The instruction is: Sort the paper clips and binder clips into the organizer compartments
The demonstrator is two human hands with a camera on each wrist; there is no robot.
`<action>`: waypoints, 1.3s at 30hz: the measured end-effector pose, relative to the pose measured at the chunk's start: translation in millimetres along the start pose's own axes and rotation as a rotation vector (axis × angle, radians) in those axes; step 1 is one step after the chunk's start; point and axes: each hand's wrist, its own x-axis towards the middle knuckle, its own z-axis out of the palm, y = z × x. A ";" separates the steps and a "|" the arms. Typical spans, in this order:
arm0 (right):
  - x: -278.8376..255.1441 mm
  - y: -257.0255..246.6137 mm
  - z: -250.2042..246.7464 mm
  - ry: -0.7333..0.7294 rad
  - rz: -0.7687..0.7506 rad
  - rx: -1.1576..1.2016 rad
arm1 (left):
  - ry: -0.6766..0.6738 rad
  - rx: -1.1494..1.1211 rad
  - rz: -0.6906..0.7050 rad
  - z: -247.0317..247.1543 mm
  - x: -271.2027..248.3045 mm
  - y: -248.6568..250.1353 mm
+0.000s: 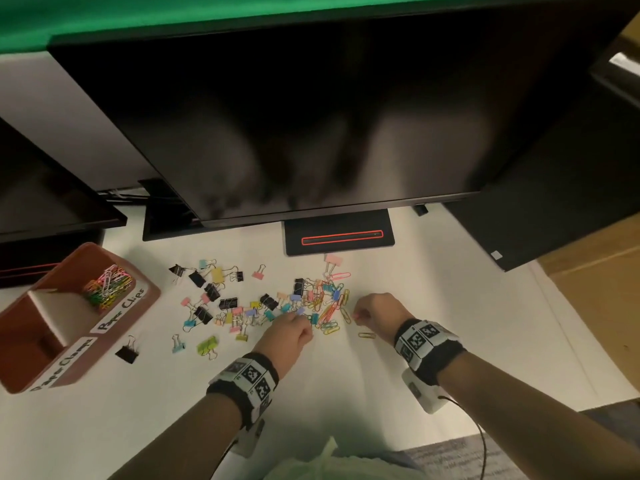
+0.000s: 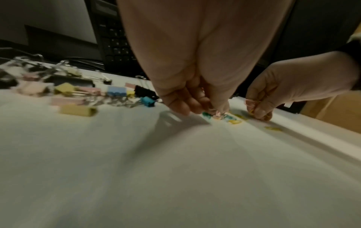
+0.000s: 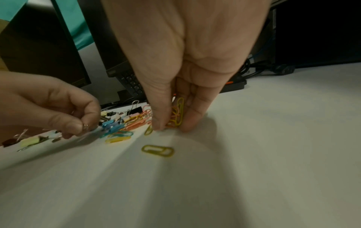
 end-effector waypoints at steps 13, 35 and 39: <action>-19.1 11.3 9.6 -0.137 -0.022 -0.076 | 0.060 0.077 0.017 5.1 31.1 26.8; -14.7 -14.8 24.8 -0.070 0.015 -0.152 | 0.012 0.255 0.099 -5.8 23.2 11.3; -12.4 -27.9 18.4 -0.080 0.017 -0.124 | 0.203 -0.016 0.032 -32.7 5.2 1.3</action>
